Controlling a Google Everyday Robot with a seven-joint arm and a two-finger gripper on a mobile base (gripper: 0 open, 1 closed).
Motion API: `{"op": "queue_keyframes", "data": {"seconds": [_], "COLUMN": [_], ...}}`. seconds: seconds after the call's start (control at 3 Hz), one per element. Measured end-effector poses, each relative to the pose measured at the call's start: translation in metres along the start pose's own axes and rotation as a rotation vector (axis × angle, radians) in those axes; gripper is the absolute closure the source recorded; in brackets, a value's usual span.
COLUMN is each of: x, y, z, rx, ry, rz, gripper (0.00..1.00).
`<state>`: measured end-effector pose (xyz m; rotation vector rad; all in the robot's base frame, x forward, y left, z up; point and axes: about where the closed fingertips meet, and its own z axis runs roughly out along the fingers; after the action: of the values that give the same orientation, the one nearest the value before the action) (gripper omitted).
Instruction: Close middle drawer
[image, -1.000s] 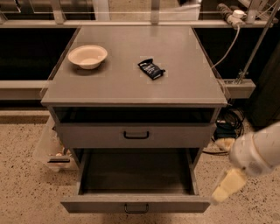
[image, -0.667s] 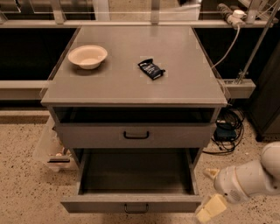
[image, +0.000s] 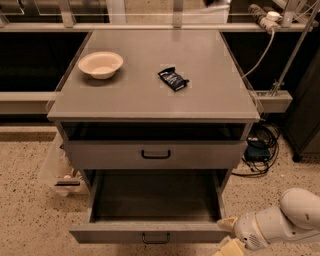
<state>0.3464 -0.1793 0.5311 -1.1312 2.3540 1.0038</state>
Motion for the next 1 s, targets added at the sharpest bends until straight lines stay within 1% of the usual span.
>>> {"op": "queue_keyframes", "data": {"seconds": [0.67,1.0], "x": [0.0,0.0071], "y": [0.0,-0.0071], "z": [0.0,0.0078], "rx": [0.0,-0.009], "ry": [0.0,-0.034], "rz": [0.0,-0.001], "gripper": [0.64,0.88]}}
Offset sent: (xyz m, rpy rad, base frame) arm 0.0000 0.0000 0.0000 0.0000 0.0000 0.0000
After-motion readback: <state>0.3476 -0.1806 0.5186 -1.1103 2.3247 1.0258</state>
